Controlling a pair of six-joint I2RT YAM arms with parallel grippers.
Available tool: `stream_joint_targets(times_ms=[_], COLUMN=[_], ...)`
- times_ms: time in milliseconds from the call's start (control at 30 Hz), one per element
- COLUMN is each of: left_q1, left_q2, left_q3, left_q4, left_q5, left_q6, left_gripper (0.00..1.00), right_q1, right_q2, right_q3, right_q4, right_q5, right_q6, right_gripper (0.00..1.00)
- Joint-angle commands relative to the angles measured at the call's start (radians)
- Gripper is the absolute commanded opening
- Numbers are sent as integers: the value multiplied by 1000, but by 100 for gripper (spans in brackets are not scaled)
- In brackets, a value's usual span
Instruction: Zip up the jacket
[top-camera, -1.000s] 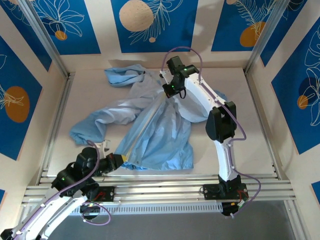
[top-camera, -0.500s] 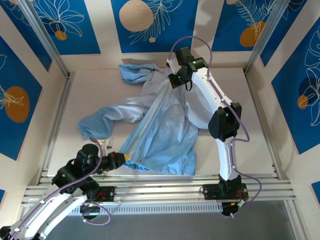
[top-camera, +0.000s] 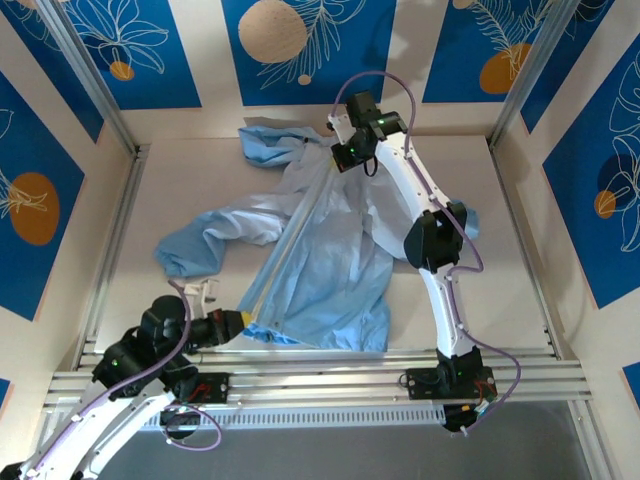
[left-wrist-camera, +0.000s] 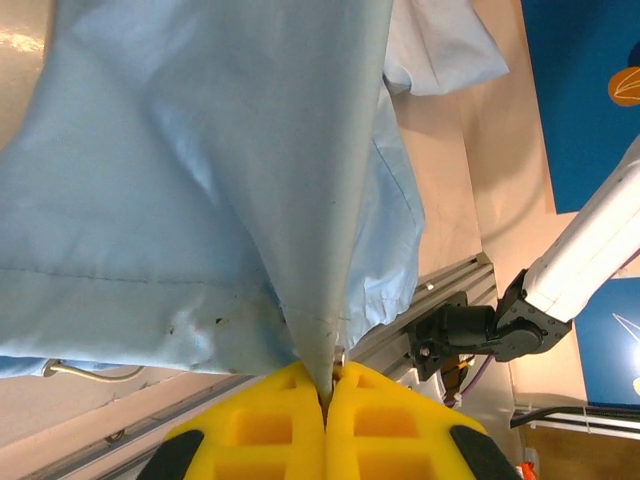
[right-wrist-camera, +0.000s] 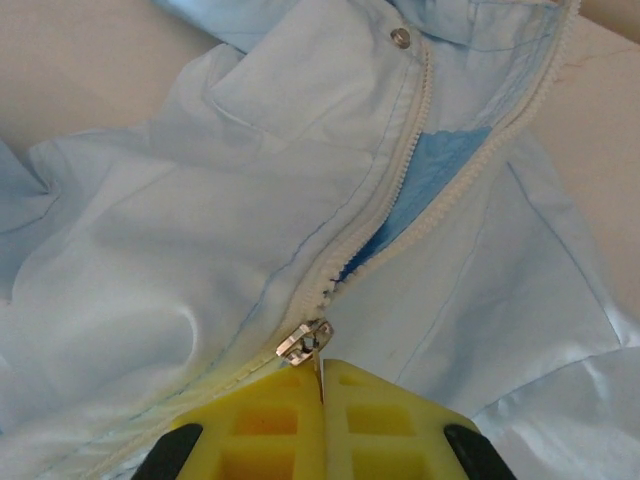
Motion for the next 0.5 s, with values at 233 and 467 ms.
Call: stream_joint_targets(times_ms=[233,467], left_q1=[-5,-5], left_q2=[-65,22], left_q3=[65,69], left_q4=[-206,-105], left_q5=[16,-90], left_q6=[2,51], left_gripper=[0,22], right_q1=[-78,-60], right_q2=[47,46], right_q3=[49,15], right_q4=[128,137], right_q5=[-8,-27], right_q6=[42,30], right_gripper=[0,0])
